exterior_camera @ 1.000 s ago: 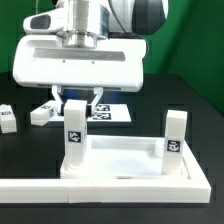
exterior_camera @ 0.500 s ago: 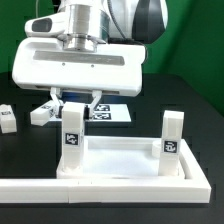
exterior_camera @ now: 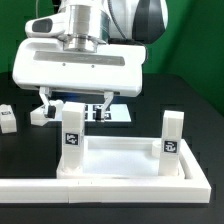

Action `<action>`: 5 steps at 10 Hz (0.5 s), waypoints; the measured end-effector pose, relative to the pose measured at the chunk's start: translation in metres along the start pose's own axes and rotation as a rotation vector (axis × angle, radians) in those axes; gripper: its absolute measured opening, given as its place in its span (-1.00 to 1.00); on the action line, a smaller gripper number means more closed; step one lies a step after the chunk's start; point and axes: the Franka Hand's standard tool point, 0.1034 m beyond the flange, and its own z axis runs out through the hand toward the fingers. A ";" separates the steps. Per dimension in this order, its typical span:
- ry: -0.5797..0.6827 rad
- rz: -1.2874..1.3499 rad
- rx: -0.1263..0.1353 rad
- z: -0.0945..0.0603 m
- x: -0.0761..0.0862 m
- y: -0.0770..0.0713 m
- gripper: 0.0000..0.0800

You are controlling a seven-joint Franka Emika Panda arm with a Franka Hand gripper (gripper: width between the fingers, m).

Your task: Assemble desk

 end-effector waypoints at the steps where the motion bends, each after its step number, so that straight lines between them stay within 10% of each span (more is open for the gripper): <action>1: 0.000 0.000 0.000 0.000 0.000 0.000 0.62; 5: -0.142 0.033 0.048 -0.009 0.007 0.004 0.62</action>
Offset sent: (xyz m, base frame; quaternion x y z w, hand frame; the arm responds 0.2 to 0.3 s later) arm -0.0011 -0.0050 0.0215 0.0440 -0.1107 0.0200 0.9927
